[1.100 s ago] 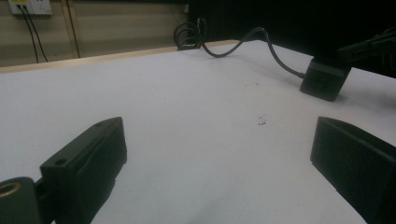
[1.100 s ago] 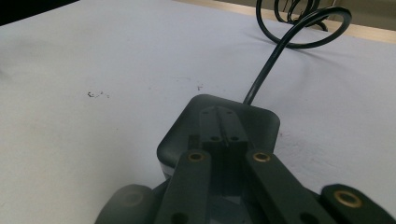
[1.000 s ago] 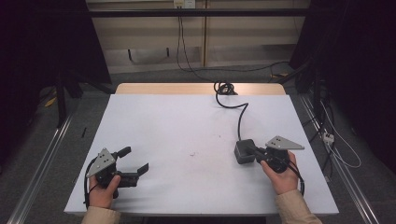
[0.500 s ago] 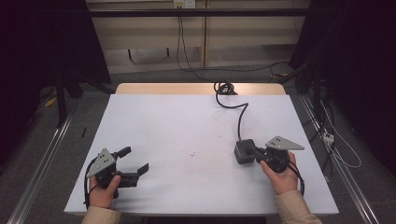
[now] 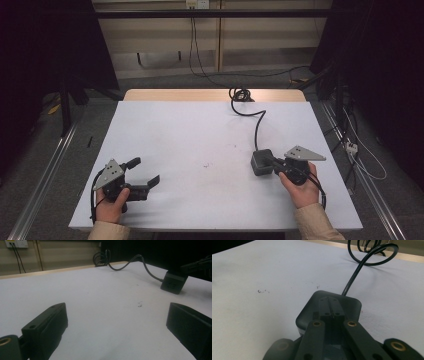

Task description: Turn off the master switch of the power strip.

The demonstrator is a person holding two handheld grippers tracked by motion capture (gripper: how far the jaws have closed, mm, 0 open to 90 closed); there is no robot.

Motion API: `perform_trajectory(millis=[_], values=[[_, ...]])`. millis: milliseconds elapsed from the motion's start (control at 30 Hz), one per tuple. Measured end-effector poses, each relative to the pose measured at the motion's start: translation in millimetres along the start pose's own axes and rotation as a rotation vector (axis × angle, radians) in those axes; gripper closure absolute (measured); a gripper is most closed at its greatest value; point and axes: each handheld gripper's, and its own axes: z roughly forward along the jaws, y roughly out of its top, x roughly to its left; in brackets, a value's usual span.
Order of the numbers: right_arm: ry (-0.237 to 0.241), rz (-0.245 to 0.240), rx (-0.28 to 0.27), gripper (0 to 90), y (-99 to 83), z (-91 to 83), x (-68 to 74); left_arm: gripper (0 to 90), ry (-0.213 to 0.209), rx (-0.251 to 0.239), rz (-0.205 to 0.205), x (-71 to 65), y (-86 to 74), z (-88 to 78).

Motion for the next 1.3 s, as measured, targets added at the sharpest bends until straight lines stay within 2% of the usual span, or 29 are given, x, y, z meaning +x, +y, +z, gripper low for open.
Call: perform_trajectory(millis=[767,1300], values=[[-0.002,0.007,0.008,90.0,0.9,0.0,0.1,3.2,-0.004,0.002,0.004,-0.3,0.2,0.3],[-0.009,-0.017,0.015,90.0,1.5,0.3,1.4,3.2,-0.001,-0.005,0.000,-0.7,0.1,0.3]])
